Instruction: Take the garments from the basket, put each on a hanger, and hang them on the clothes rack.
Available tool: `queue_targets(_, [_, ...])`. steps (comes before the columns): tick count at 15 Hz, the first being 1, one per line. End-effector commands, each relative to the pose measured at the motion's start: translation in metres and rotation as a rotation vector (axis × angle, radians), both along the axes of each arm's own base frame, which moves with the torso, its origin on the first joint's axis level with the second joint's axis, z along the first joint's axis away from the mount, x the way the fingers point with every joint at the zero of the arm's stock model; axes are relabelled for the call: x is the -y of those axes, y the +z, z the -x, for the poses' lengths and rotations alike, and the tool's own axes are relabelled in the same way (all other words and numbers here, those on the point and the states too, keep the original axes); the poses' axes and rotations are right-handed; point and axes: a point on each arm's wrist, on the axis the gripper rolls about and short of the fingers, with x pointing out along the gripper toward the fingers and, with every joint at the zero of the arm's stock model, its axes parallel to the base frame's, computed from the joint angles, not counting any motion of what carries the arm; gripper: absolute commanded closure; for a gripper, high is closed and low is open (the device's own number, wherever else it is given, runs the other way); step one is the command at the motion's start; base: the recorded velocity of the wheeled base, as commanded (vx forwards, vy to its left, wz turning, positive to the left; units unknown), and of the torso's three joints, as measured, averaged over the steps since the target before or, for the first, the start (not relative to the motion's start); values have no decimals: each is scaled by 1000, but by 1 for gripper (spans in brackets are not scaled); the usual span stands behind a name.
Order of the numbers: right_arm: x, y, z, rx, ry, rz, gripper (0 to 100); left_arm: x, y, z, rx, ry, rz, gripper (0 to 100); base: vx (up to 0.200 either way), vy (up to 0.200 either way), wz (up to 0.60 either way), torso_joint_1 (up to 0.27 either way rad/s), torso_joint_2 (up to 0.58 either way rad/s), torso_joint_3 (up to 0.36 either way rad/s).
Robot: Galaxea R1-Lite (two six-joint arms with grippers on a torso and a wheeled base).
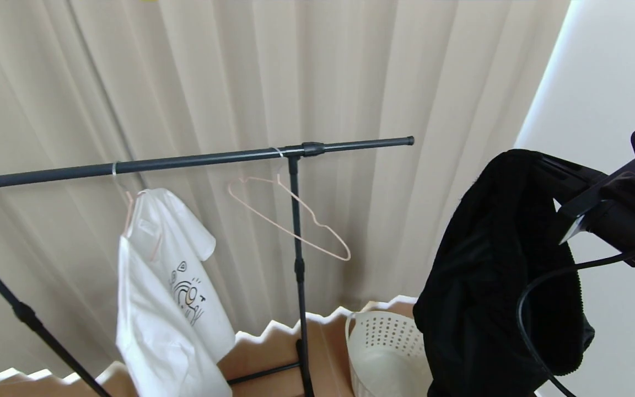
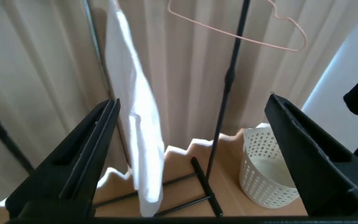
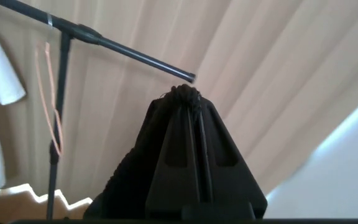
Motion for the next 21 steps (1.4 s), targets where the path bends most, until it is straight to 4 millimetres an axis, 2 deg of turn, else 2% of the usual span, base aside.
queue_targets(1, [0,0,0,0,0,1,100,0,0,0,0,1,0,0,0,0,0,0,0,0])
queue_targets(4, [0,-1,0,-2,0,1,100,0,0,0,0,-1,0,0,0,0,0,0,0,0])
queue_targets(11, [0,-1,0,-3,0,1,100,0,0,0,0,-1,0,0,-200,0,0,2,3,1])
queue_targets(21, [0,-3,-1,-8,-4,19,100,0,0,0,-1,1,2,0,0,0,60,0,0,0])
